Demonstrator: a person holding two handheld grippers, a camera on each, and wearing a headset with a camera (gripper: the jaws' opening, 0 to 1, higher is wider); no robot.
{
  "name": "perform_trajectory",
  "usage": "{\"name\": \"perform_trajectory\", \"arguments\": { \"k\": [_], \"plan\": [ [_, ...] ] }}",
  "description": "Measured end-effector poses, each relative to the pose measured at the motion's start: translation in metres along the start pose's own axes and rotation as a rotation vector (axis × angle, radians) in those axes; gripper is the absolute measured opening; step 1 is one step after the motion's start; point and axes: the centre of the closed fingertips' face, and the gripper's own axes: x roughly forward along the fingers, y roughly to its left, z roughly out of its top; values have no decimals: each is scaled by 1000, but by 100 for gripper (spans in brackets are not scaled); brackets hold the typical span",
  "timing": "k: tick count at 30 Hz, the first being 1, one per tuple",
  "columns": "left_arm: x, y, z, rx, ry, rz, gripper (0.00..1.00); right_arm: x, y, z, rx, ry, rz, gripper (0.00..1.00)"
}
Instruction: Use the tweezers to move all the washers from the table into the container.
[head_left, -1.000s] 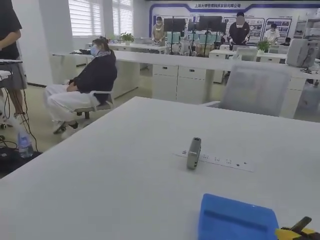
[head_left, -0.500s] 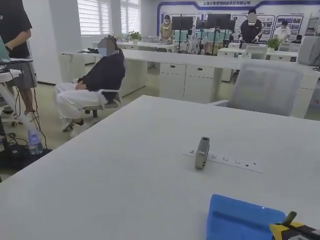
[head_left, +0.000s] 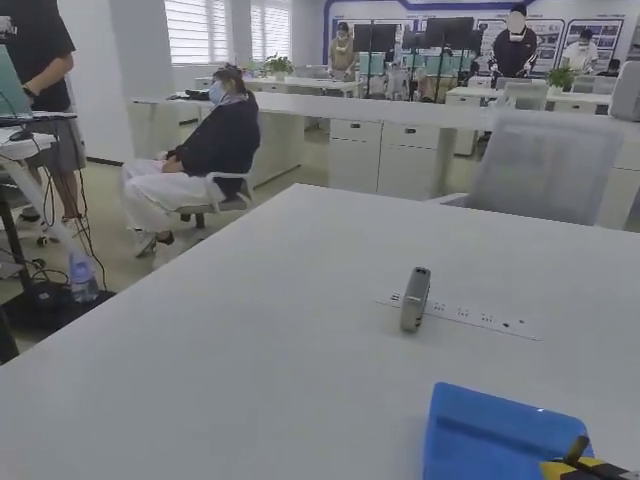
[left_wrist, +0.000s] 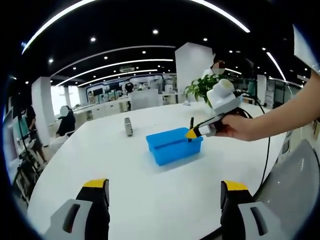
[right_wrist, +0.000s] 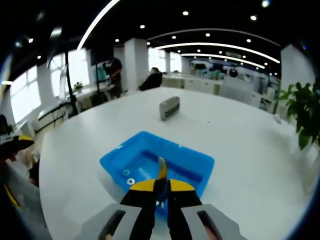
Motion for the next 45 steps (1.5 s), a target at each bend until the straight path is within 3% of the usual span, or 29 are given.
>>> {"name": "perform_trajectory", "arguments": {
  "k": [5,9,14,19,21,25,29,32,34,35,36,43,45],
  "plan": [
    [0,1,-1,8,8,7,93,0,-1,0,27,12,1,5],
    [0,1,-2,10,13,6,93,-10,0,15,47,-33,-3,5],
    [-1,0,-1,14,13,2,93,-28,2,36,43,-89,8,5],
    [-1,-2,-1,-5,19,-18,92,-53,13,45,17,-122,38,5],
    [-2,-3,4,-36,1,-38,93,-61,26,43,11,-119,60,5],
    [-4,0,5,-108,26,-60,83,-77,47,34,-43,-100,118,5],
    [-6,-3,24,-163,-15,-129,83,-89,67,22,-115,-68,170,5],
    [-4,-7,36,-149,-4,-165,77,-95,81,10,-172,-34,206,5],
    [-2,-14,46,-140,-21,-200,75,-98,89,3,-185,-15,234,5],
    [-1,-22,50,-141,-17,-243,75,-100,93,-1,-183,-4,246,5],
    [-1,-27,52,-145,-11,-271,74,-102,95,-2,-179,-1,252,5],
    [6,-44,64,-73,-1,-321,62,-115,113,-9,-171,7,314,5],
    [7,-53,69,-61,-1,-364,63,-117,119,-15,-175,20,328,5]
  ]
}}
